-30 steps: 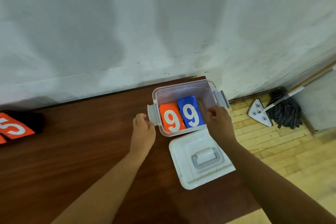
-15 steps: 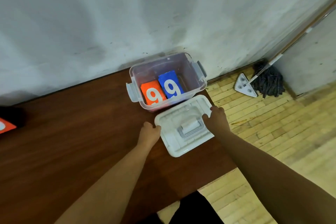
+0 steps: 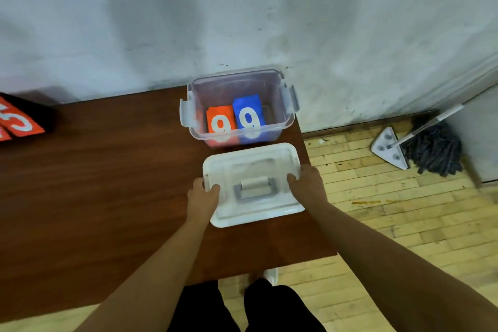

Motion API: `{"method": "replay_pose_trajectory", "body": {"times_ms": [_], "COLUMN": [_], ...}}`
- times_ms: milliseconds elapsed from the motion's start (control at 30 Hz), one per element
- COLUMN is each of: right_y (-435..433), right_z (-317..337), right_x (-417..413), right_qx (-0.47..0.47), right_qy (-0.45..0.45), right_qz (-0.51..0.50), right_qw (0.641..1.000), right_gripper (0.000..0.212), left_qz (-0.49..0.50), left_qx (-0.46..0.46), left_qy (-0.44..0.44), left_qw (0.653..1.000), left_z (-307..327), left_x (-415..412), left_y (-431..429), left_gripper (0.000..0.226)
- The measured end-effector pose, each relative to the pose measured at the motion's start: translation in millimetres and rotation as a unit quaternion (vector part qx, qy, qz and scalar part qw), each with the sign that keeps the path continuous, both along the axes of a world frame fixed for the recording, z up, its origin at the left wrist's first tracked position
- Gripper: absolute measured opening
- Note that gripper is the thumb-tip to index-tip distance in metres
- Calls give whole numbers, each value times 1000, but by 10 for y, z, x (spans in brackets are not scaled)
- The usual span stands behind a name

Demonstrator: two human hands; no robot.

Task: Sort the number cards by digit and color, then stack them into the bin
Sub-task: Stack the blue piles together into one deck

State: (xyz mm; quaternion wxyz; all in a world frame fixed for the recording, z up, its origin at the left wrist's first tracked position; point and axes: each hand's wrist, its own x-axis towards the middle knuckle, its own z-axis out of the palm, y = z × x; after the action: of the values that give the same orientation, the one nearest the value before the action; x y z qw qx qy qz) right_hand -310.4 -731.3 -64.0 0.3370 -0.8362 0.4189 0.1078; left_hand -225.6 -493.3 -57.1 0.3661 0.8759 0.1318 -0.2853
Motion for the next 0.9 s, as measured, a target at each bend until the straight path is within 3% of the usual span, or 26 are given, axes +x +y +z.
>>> {"method": "replay_pose_trajectory", "body": {"times_ms": [233, 400, 633, 767, 900], "right_y": [173, 290, -208, -435, -532], "right_z": [531, 1040, 1430, 1377, 1207], "right_x": [-202, -71, 665, 985, 1217], "right_qx": [-3, -47, -62, -32, -15], "right_qy": [-118, -226, -277, -262, -215], "right_qz": [36, 28, -8, -25, -12], "right_qw": [992, 973, 959, 964, 976], "right_gripper": [21, 22, 32, 37, 35], "left_qz": [77, 140, 82, 25, -35], "left_qx": [-49, -93, -120, -131, -73], "left_qy": [-157, -267, -276, -240, -237], "left_qw": [983, 949, 950, 961, 968], "left_z": [692, 1177, 1518, 1447, 1190], "left_x": [-242, -146, 580, 976, 1317], "left_y": [281, 225, -136, -345, -389], "left_gripper": [27, 34, 40, 39, 39]}}
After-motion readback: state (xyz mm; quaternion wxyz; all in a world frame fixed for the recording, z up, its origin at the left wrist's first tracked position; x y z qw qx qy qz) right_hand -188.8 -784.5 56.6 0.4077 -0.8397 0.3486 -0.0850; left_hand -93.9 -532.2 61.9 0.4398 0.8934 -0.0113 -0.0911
